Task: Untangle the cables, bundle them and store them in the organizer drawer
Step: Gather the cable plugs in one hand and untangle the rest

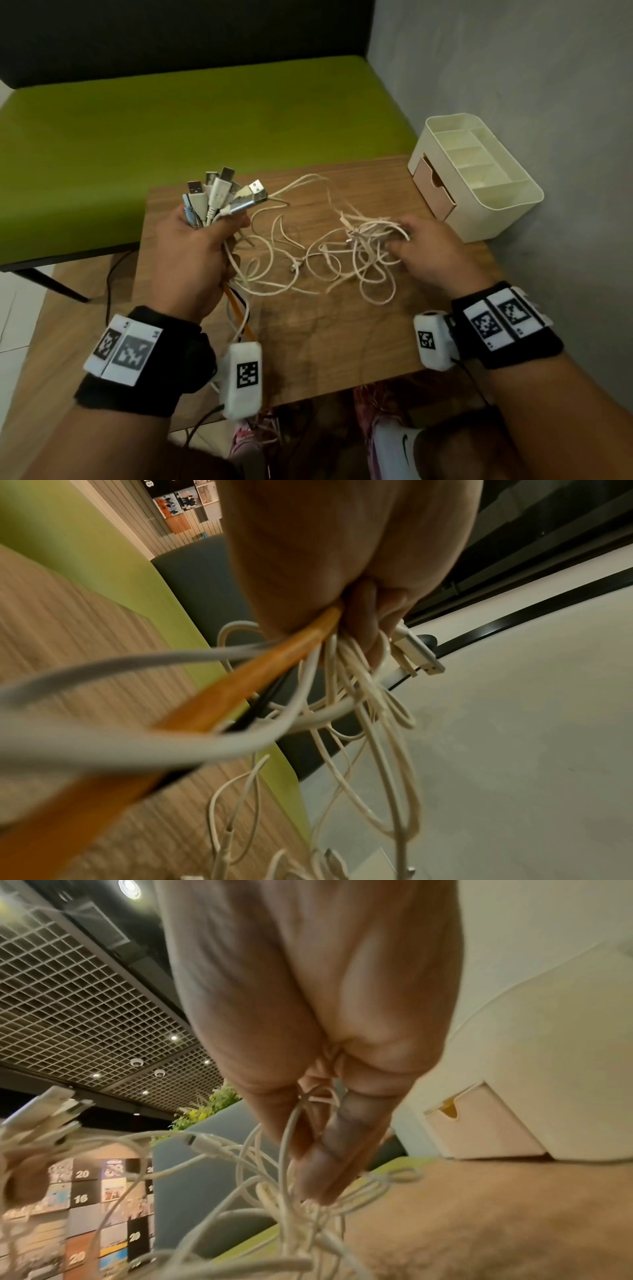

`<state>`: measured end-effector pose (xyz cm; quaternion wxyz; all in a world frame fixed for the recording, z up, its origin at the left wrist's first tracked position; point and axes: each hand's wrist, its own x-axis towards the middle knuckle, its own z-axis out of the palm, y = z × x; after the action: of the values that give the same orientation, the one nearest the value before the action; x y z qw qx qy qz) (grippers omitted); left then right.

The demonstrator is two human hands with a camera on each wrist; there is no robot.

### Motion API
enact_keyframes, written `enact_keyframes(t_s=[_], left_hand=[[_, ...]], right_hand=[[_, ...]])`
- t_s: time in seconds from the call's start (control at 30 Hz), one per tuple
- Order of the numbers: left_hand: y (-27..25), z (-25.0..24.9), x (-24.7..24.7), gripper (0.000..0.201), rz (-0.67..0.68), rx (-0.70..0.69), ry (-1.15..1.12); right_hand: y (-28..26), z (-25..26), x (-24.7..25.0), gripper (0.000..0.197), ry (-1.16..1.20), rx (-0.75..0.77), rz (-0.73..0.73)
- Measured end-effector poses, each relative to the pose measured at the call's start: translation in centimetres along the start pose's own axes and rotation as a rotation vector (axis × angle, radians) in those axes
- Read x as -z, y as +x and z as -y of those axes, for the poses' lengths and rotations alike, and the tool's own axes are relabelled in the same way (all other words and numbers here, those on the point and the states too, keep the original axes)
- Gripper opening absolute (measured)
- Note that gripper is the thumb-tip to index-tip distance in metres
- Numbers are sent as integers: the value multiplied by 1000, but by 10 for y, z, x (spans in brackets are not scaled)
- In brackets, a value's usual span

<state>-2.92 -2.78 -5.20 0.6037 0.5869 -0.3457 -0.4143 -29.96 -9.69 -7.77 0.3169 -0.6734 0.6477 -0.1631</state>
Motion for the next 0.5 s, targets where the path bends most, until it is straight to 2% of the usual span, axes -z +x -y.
enact_keyframes(t_s=[0.13,0.2,0.27,0.33,0.37,0.43,0.5], left_hand=[[-2,-1,-1,7,11,33,50],[-1,3,-3,12,18,54,104],[2,8,-5,11,6,82,154],[3,12,-6,10,-3,105,203],[4,14,-6,11,5,112,237],[3,16,-6,10,35,124,308],[3,17,-8,11,58,135,349]], right_hand=[[3,-9,14,36,44,225,-224],[1,-8,16,35,100,289,-247],[2,-10,12,32,52,248,-123],[2,-12,5,38,-198,168,46],[2,-13,3,40,-308,138,67],[0,-13,6,39,-384,106,16],[-3,-10,14,34,-369,90,-96]])
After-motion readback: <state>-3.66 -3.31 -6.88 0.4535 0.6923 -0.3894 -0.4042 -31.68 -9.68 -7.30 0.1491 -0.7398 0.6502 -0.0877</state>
